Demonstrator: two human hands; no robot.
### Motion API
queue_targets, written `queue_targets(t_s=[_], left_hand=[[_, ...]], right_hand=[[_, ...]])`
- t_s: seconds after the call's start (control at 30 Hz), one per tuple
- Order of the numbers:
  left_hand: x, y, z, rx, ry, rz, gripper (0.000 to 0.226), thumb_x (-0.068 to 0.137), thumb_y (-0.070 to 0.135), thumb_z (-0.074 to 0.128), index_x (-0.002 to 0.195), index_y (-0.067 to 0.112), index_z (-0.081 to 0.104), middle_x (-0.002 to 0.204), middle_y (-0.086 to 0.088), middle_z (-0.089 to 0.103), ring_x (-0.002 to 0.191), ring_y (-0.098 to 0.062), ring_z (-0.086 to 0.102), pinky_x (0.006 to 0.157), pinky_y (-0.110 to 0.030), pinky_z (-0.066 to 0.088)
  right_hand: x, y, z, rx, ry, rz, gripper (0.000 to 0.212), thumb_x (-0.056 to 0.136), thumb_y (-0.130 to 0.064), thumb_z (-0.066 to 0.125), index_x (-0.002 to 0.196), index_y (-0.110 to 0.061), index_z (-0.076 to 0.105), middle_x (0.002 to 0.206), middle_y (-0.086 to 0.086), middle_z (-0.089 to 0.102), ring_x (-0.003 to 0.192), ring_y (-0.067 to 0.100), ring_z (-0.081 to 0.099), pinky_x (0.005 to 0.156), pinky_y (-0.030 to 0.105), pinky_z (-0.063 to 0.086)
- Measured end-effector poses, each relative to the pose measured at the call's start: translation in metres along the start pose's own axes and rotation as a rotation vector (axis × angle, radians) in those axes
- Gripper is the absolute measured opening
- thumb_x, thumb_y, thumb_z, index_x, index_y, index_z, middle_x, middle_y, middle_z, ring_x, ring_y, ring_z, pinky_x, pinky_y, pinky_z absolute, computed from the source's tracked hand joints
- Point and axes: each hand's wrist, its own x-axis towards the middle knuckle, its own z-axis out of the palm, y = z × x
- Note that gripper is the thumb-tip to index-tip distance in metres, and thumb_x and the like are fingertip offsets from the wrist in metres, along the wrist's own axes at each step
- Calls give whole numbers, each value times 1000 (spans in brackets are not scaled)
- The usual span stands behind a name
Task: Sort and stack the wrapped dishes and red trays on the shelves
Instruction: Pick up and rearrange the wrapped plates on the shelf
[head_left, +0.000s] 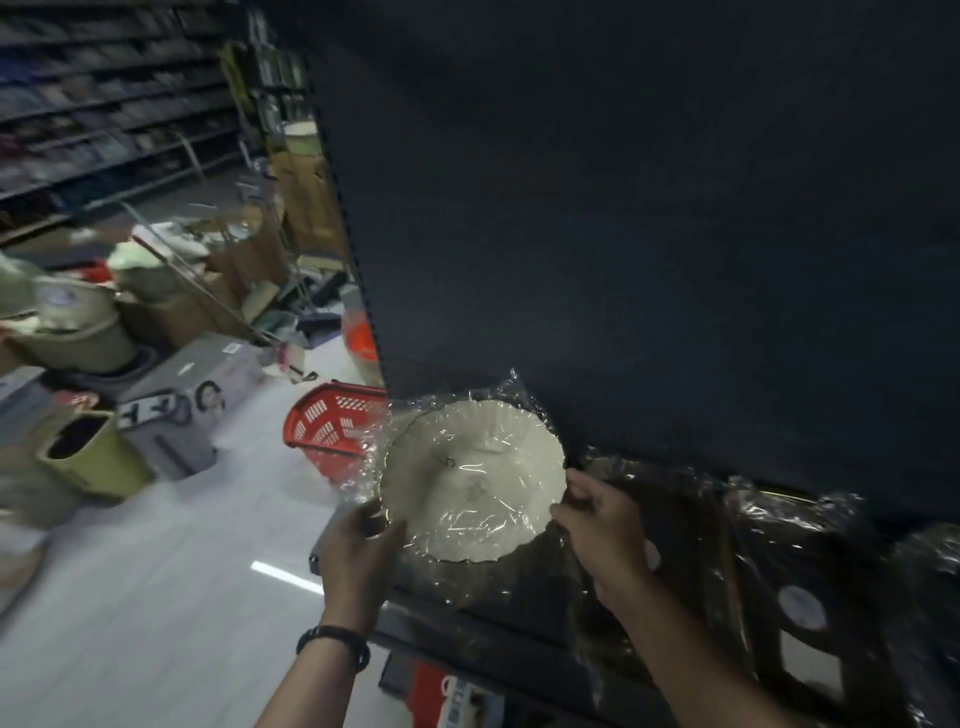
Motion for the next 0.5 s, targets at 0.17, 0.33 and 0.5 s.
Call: queue_targets(t_s=[0.17, 0.33, 0.5], left_hand=[[46, -11, -7, 51, -26, 23, 38, 72, 45, 76, 108, 33, 79, 87, 4, 81, 78, -22, 78, 79, -52, 65], [58, 2, -6, 254, -29, 68, 14, 87, 26, 74, 98, 34, 77, 91, 7, 80, 85, -23, 74, 84, -42, 60], [65, -6, -1, 341, 36, 201, 33, 96, 28, 69, 129, 26, 72, 95, -3, 80, 83, -21, 70, 70, -33, 50]], right_hand=[[17, -2, 41, -257, -14, -42, 43, 82, -6, 74, 118, -29, 79, 94, -21, 79, 84, 3, 75, 76, 27, 60], [28, 10, 61, -528, -33, -41, 46, 88, -15, 79, 133, -20, 71, 110, -2, 76, 101, 17, 72, 77, 20, 53], [32, 21, 70, -750, -71, -48, 65, 88, -27, 81, 148, -13, 59, 141, 8, 58, 129, 25, 57, 113, 38, 46]])
